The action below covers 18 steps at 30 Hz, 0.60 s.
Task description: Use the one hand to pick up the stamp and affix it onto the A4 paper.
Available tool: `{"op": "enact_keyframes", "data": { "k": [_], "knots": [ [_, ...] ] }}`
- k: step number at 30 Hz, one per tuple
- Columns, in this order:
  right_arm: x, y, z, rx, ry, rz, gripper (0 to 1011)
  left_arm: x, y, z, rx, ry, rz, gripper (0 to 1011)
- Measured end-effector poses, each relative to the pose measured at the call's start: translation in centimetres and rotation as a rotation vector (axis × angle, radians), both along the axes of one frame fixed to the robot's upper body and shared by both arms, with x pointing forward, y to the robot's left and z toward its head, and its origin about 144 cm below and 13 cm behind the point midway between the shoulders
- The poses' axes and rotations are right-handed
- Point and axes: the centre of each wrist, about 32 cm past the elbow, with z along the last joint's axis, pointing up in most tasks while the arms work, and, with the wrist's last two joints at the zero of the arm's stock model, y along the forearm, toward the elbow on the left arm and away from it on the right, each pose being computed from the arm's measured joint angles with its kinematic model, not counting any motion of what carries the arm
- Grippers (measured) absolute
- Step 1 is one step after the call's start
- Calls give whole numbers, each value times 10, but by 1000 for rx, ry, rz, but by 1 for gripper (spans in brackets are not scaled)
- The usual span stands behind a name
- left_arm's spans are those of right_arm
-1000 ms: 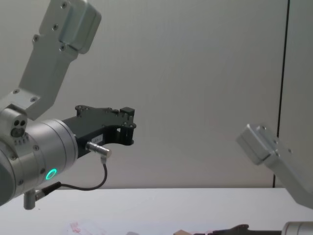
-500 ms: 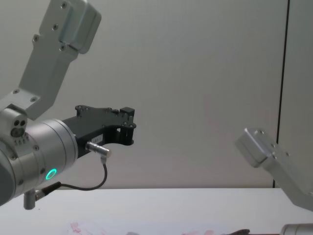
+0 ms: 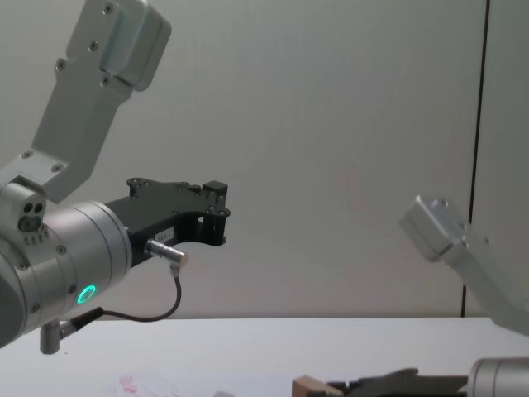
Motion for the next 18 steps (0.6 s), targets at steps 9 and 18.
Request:
{"op": "enact_keyframes", "data": {
  "k": [9,18],
  "knots": [
    [-1,-5,12,55,-74,-19,216,0,0,0,0,0,0,0],
    [-7,-23,22,73,-134,-84,216,0,0,0,0,0,0,0]
  ]
}}
